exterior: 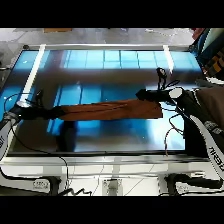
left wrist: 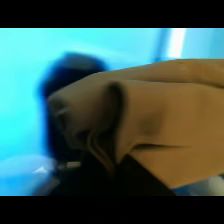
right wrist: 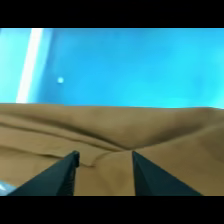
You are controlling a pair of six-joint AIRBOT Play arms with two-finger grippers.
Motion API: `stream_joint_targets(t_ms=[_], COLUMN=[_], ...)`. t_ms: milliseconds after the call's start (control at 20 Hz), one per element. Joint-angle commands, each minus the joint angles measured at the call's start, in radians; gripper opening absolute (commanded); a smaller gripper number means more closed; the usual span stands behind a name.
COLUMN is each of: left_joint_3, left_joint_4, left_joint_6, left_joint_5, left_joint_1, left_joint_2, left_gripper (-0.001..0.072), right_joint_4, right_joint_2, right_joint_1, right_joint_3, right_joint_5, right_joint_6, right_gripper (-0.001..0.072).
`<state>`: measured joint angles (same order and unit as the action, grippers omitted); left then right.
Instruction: Fold the clothes and pants, and hang the long-sleeved shirts on hangers.
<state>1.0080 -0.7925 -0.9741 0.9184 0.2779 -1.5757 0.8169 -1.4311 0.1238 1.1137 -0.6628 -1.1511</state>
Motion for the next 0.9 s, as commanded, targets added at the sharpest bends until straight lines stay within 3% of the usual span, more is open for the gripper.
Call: stream_joint_targets(t_ms=[0, 150, 350, 450, 600, 850], left_joint_3=[0.041, 0.121, 0.232, 0.254, 0.255, 0.255], left_joint_4=[0.019, 0.015, 0.016, 0.016, 0.018, 0.076], left_joint_6=[0.040, 0.040, 0.028, -0.033, -0.125, -0.130], left_joint_5=[-0.016, 0.069, 0.236, 0.287, 0.315, 0.319], left_joint_1=[-0.066, -0.101, -0.104, -0.104, -0.108, -0.119], left_joint_2=[-0.008, 0.040, 0.190, 0.290, 0.439, 0.555], left_gripper=[0.0021, 0.0021, 0.0021, 0.0021, 0.0021, 0.0021], right_joint_4=[0.002, 0.000, -0.003, -0.029, -0.095, -0.114], right_joint_2=[-0.015, -0.026, -0.081, -0.126, -0.209, -0.385], right_joint_1=[0.045, 0.111, 0.206, 0.263, 0.353, 0.525], right_joint_3=[0.018, 0.019, 0.019, 0.023, 0.091, 0.316], right_joint_5=[-0.003, 0.084, 0.105, 0.104, 0.103, 0.102], right_joint_6=[0.000, 0.000, -0.082, -0.098, -0.100, -0.207], right_gripper=[0.0248, 0.0022, 0.0022, 0.0022, 0.0021, 0.0022])
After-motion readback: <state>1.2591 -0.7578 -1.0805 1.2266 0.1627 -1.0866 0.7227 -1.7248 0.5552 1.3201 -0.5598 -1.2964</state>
